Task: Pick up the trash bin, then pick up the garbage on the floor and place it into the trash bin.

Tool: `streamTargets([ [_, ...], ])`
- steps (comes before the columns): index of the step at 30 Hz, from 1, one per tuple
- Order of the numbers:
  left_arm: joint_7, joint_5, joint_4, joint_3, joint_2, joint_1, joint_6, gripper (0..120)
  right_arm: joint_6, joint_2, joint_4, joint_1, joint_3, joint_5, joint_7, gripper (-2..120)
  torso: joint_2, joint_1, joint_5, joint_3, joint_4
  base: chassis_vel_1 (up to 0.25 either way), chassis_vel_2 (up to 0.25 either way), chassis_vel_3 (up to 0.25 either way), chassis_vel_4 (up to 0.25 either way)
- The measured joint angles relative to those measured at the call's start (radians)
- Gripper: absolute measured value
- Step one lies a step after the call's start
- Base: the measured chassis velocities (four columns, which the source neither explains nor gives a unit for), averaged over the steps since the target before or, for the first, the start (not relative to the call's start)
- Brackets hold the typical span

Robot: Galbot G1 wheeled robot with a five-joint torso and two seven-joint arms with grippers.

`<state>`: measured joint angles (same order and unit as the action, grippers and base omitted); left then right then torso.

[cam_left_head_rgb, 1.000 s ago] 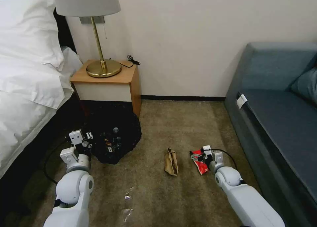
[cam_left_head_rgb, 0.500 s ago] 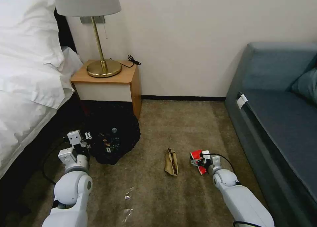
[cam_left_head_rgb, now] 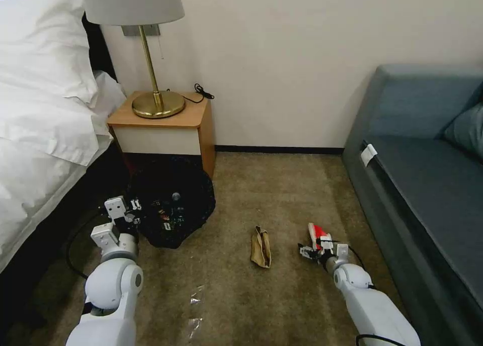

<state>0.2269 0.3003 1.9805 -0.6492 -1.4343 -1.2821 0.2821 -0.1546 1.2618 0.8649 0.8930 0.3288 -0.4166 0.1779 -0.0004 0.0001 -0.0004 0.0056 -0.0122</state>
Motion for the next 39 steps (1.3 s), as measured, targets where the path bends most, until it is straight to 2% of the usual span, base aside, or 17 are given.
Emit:
streamTargets([
  [3,0.000,0.000,0.000,-0.002,0.000,-0.001,0.000,4,0.013,0.002,-0.010,0.000,0.005,0.009,0.005,92,0.000,0.000,0.0000,0.000,0.0000,0.000,0.000,0.000,0.000],
  [5,0.002,0.001,0.003,-0.004,0.000,-0.003,0.000,4,0.028,0.005,-0.016,0.000,0.011,0.019,0.007,81,0.000,0.000,0.0000,0.000,0.0000,0.000,0.000,0.000,0.000],
  [6,0.002,0.001,0.003,-0.004,0.000,-0.003,0.000,4,0.028,0.005,-0.016,0.000,0.011,0.019,0.007,81,0.000,0.000,0.0000,0.000,0.0000,0.000,0.000,0.000,0.000],
  [7,0.002,0.001,0.004,-0.004,0.000,-0.004,0.000,4,0.033,0.007,-0.016,0.000,0.014,0.021,0.007,74,0.000,0.000,0.0001,0.000,0.0000,0.000,0.000,0.000,0.000],
  [8,0.002,0.001,0.004,-0.004,0.000,-0.004,0.000,4,0.033,0.007,-0.016,0.000,0.014,0.021,0.007,74,0.000,0.000,0.0001,0.000,0.0000,0.000,0.000,0.000,0.000],
  [9,0.002,0.002,0.005,-0.006,0.000,-0.005,0.000,4,0.038,0.009,-0.016,0.000,0.017,0.024,0.007,67,0.000,0.000,0.0002,0.000,0.0001,0.000,0.000,0.000,0.000],
  [11,0.002,0.002,0.005,-0.007,0.001,-0.006,-0.001,4,0.041,0.010,-0.016,-0.001,0.018,0.027,0.007,64,0.000,0.000,0.0002,0.000,0.0001,0.000,0.000,0.000,0.000],
  [13,0.002,0.004,0.006,-0.012,0.003,-0.010,-0.003,4,0.049,0.010,-0.016,-0.001,0.022,0.038,0.007,51,0.000,0.000,0.0003,0.000,0.0003,0.000,0.000,0.000,0.000],
  [17,0.002,0.006,0.006,-0.017,0.004,-0.012,-0.005,4,0.057,0.009,-0.017,0.000,0.024,0.048,0.007,42,0.000,0.000,0.0003,0.000,0.0003,0.000,0.000,0.000,0.000],
  [20,0.001,0.010,0.006,-0.021,0.006,-0.014,-0.007,4,0.068,0.008,-0.020,0.002,0.028,0.058,0.007,26,0.000,0.000,0.0002,0.000,0.0003,0.000,0.000,0.000,0.000],
  [21,0.001,0.010,0.006,-0.021,0.006,-0.014,-0.007,4,0.068,0.008,-0.020,0.002,0.028,0.058,0.007,26,0.000,0.000,0.0002,0.000,0.0003,0.000,0.000,0.000,0.000],
  [23,0.001,0.013,0.006,-0.022,0.009,-0.010,-0.007,4,0.072,0.008,-0.020,0.003,0.029,0.062,0.006,19,0.000,0.000,0.0003,0.000,0.0003,0.000,0.000,0.000,0.000],
  [26,0.002,0.016,0.006,-0.021,0.010,-0.006,-0.007,4,0.078,0.008,-0.021,0.003,0.031,0.069,0.006,15,0.000,0.000,0.0003,0.000,0.0003,0.000,0.000,0.000,0.000],
  [39,0.000,0.017,0.001,-0.020,0.005,-0.012,-0.007,4,0.109,0.022,-0.039,-0.002,0.034,0.107,0.006,14,0.000,0.000,0.0001,0.000,0.0001,0.000,0.000,0.000,0.000],
])
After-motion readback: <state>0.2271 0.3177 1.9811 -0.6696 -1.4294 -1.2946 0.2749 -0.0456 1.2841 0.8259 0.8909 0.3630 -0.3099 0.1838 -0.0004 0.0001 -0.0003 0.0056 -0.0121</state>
